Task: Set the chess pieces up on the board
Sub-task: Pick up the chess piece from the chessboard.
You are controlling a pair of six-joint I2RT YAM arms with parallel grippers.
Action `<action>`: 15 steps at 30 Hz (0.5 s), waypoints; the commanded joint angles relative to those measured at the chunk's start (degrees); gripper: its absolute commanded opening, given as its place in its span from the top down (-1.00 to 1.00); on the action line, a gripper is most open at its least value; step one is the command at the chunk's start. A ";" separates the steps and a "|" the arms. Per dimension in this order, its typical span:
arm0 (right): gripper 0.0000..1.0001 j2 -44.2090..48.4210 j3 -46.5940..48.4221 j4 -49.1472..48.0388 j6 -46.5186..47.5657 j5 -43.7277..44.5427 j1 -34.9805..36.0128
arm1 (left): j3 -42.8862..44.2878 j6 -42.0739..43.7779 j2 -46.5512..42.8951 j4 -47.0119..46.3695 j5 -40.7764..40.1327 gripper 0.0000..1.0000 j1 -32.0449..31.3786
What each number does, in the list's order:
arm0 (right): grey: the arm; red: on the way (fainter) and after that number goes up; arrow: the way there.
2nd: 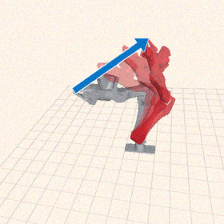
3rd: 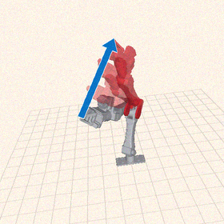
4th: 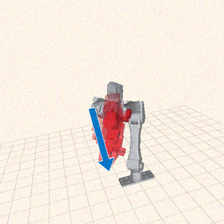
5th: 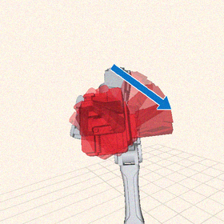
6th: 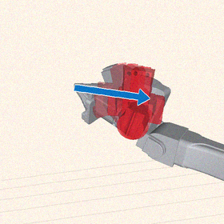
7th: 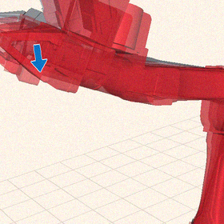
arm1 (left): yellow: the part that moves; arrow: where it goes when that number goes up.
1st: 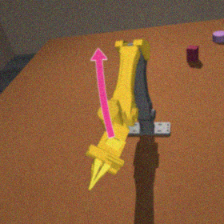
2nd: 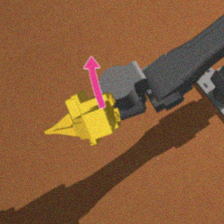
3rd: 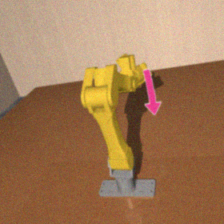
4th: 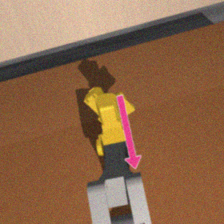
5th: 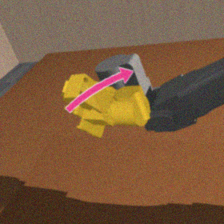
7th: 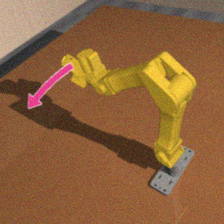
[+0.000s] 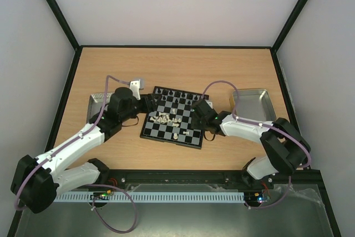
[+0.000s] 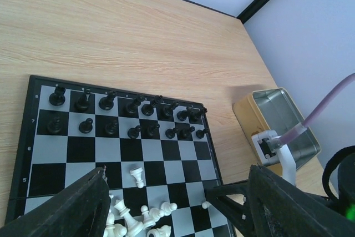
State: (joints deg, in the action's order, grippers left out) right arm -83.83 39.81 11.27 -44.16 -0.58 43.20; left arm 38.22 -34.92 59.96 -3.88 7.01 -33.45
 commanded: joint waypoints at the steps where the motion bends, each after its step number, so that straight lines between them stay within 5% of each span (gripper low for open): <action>1: 0.73 -0.83 -0.63 0.64 -1.56 -0.14 -0.05 | -1.26 0.38 -0.24 -2.70 1.49 -0.40 0.16; 15: 0.89 3.24 -4.39 -2.88 -5.12 -0.81 -0.05 | -3.17 -3.82 2.71 -5.59 5.21 -0.39 -1.31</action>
State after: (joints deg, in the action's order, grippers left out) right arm -81.95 36.84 8.38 -47.72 -1.43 43.20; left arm 35.62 -37.19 62.26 -7.05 11.22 -34.09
